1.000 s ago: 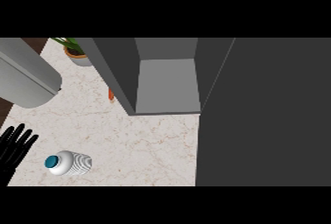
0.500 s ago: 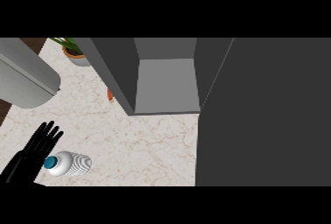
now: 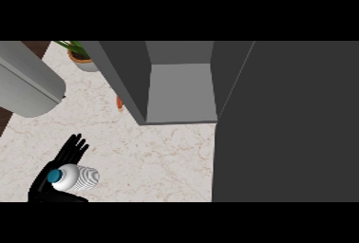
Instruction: Pick up the bottled water, place it into the cabinet and close the cabinet
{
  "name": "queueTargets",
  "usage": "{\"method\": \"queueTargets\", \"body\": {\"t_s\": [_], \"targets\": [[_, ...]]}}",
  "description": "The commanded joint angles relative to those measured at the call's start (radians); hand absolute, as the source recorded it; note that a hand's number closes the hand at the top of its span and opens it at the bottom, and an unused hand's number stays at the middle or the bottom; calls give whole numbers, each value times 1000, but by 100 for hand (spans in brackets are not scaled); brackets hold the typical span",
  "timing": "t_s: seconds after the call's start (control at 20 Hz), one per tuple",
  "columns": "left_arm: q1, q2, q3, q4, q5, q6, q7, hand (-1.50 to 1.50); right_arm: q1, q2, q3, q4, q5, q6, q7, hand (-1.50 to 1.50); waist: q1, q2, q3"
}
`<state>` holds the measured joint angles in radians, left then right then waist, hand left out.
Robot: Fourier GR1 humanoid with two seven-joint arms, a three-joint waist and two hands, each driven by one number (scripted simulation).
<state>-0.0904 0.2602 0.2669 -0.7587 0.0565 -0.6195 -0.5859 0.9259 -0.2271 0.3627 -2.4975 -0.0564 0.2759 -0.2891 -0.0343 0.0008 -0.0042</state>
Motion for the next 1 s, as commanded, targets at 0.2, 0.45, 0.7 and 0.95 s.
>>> {"method": "queueTargets", "body": {"t_s": [0.2,0.45,0.7,0.95], "targets": [[-64,-23,-37,190,-36,-84,-243,150,47,-32,9,-145,4,-8,28,-150,-4,6,-4],[-66,-14,-119,216,-158,47,-374,150,77,-61,-24,-140,-32,7,-14,-150,0,4,-2],[-84,-56,-134,217,-198,245,-491,150,100,-62,13,-152,5,-9,-27,-150,5,0,0],[-117,-185,-100,245,-201,544,-421,150,150,-68,29,-135,31,-19,-75,-150,3,-2,2]]}}
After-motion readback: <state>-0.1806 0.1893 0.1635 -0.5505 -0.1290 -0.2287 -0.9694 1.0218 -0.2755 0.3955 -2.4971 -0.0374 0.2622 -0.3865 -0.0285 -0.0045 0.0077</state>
